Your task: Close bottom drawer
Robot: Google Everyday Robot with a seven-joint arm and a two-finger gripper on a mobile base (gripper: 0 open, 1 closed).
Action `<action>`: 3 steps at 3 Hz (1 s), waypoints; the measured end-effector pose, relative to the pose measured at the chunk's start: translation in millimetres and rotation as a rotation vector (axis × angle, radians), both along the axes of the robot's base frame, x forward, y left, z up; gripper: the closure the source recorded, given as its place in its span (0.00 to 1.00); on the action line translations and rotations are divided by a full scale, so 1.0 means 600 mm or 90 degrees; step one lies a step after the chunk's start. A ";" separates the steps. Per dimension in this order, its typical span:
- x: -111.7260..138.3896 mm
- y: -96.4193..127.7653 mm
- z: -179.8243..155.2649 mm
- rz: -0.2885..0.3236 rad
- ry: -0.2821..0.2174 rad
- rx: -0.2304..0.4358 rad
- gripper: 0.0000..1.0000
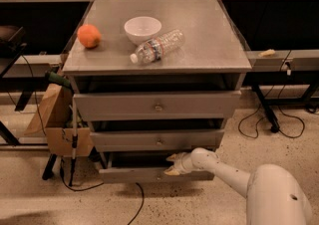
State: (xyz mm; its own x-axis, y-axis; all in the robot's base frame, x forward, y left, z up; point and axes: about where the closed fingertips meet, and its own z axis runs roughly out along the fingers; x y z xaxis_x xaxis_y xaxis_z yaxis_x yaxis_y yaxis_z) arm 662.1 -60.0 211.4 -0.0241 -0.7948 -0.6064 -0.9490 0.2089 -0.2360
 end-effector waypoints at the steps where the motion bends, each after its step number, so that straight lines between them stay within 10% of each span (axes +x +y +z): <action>1: -0.015 0.000 0.001 0.001 -0.009 0.012 0.00; 3: -0.090 -0.045 0.021 -0.021 -0.015 0.027 0.00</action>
Offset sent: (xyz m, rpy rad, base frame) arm -0.0393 -0.0170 0.0109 0.0426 -0.0237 -0.0079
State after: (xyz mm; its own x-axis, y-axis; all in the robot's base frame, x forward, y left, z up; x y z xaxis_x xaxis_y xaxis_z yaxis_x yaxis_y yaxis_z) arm 608.3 -87.0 224.1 -0.0346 -0.7675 -0.6402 -0.9357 0.2500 -0.2491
